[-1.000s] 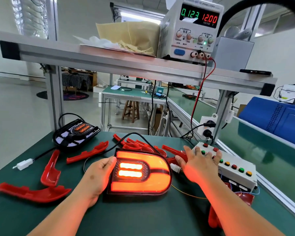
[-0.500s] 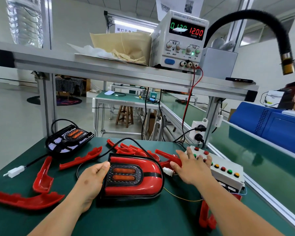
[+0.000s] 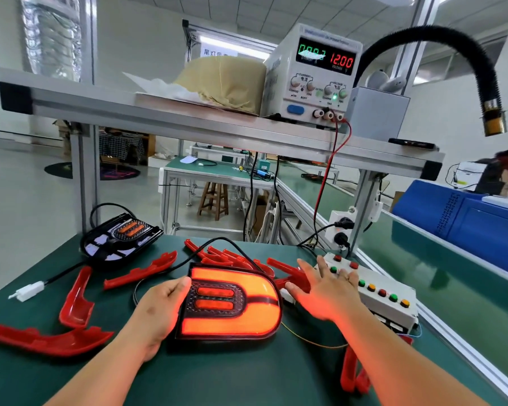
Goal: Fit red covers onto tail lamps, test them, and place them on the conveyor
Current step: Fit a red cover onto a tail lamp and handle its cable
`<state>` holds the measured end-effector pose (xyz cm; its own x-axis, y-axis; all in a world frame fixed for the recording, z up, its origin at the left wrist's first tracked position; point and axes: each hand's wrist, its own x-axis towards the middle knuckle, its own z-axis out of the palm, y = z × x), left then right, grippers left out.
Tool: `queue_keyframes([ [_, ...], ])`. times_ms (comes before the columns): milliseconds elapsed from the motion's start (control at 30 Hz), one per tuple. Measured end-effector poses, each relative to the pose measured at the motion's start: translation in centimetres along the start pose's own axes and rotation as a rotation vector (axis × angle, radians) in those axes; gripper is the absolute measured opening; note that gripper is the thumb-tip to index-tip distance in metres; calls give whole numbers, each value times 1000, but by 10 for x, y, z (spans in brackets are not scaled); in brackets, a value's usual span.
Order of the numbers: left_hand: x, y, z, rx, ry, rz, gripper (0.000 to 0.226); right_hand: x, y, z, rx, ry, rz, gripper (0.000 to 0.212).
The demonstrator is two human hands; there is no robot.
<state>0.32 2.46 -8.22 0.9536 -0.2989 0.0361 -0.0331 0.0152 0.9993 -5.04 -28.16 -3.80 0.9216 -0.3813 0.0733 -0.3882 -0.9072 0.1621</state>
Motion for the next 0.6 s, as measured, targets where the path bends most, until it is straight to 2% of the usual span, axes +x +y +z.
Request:
queue_keyframes([
  [133, -1, -1, 1, 2, 21, 7, 37, -2, 6, -11, 104, 2, 38, 79],
  [233, -2, 0, 4, -4, 51, 16, 31, -11, 18, -20, 120, 55, 168, 79],
  [367, 0, -1, 5, -8, 70, 25, 28, -30, 40, -17, 88, 36, 291, 79],
  [600, -5, 3, 5, -4, 50, 27, 31, -40, 55, -2, 38, 6, 300, 85],
])
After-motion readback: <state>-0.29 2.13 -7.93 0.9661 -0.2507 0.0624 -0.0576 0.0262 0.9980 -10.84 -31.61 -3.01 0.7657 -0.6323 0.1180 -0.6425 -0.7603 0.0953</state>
